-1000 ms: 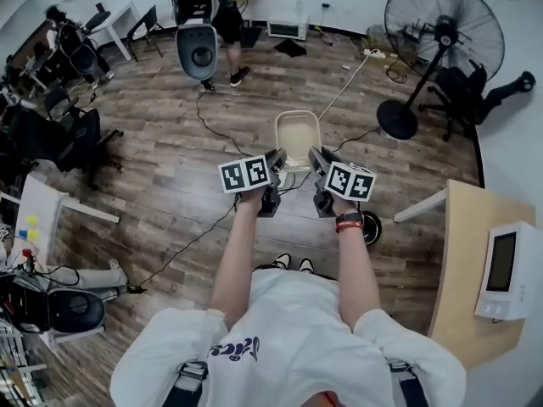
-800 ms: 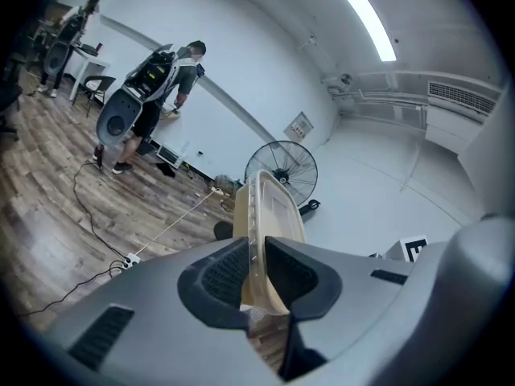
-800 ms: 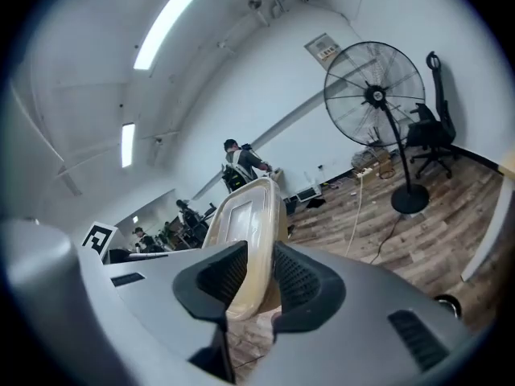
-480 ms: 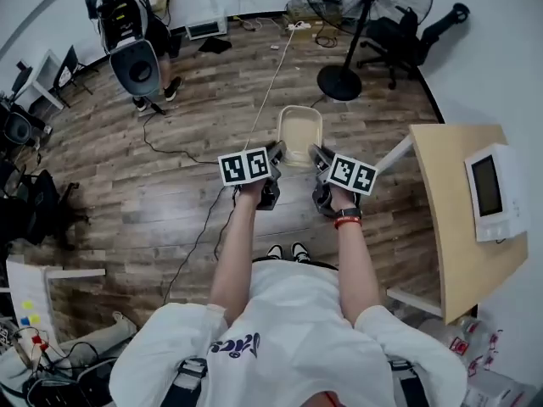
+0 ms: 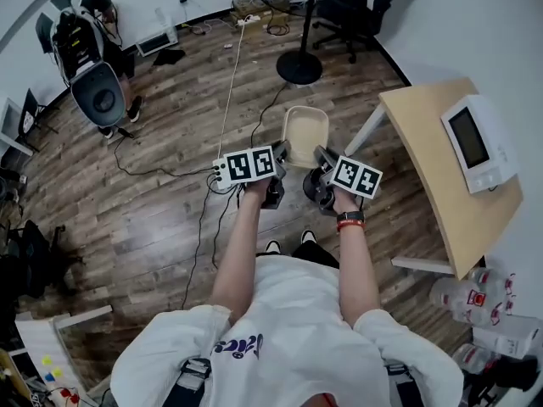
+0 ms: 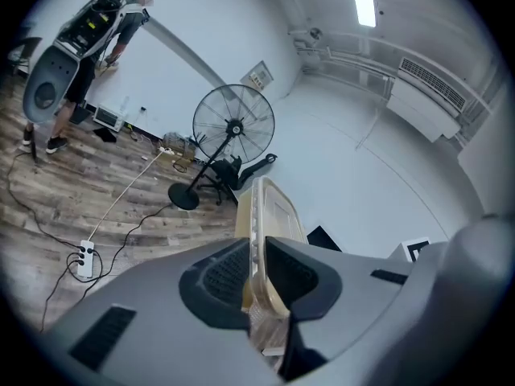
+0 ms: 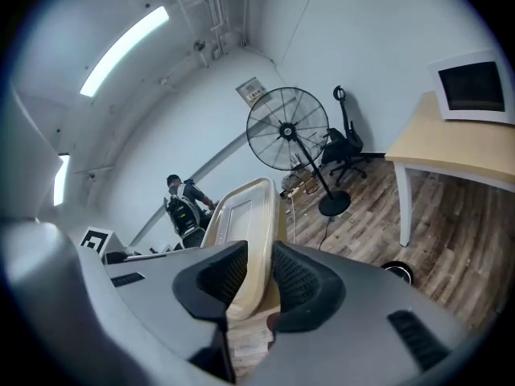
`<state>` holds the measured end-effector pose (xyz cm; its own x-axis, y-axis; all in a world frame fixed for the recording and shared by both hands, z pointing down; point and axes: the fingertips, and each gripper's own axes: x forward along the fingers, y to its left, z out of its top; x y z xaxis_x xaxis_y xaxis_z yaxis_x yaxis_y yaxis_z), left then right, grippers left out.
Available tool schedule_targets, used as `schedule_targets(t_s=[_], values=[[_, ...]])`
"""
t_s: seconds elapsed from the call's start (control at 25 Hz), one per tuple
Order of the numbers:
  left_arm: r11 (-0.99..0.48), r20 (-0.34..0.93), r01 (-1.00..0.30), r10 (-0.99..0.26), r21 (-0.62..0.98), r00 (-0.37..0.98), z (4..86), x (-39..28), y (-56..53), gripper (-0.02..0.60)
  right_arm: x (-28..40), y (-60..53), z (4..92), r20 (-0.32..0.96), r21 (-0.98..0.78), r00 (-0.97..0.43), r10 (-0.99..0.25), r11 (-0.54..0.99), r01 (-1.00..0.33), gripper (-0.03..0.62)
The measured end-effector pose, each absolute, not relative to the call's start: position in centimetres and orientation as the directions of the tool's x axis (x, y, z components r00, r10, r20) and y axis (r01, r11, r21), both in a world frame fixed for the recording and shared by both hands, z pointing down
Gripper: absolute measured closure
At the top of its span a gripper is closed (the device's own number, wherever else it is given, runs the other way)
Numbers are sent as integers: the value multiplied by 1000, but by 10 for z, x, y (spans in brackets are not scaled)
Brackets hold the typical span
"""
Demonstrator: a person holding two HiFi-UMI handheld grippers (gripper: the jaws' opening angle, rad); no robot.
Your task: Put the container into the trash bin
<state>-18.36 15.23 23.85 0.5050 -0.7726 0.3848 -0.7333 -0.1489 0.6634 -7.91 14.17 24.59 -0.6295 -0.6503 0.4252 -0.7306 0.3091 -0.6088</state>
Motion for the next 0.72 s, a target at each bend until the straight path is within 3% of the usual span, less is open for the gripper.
schedule_targets(t_s=[0.32,0.72], values=[[-230,438,-723,-664,652,606,270,-114,136,508,-9,138,278,466,-613,-514,-720,156,-774,479],[-240,484,-726,-607,644,630,304,-26,62,508,79,70,313,506,-610,-462,-729,78,-789,482]])
